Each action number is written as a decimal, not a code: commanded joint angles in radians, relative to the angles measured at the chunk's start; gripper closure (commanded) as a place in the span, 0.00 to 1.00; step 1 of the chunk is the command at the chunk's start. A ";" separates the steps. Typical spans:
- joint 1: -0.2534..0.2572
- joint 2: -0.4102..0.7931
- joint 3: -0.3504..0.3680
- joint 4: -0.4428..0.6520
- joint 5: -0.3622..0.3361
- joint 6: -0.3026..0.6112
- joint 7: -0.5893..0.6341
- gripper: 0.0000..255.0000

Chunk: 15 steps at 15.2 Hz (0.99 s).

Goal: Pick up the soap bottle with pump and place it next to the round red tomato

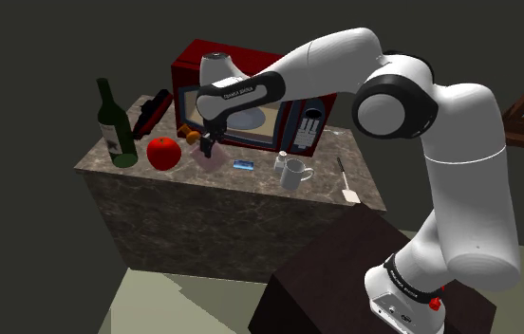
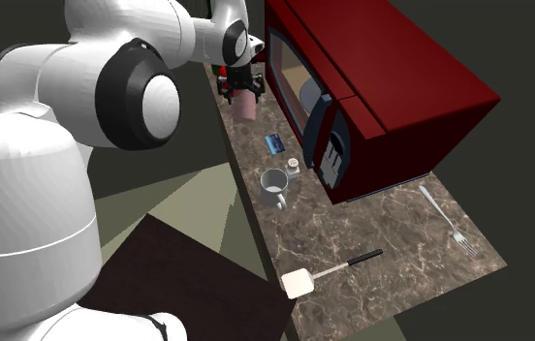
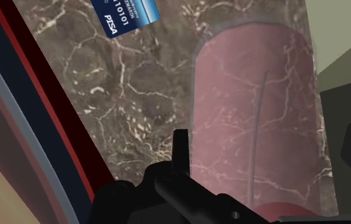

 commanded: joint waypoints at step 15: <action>0.004 -0.065 -0.005 0.016 -0.007 -0.086 0.001 0.00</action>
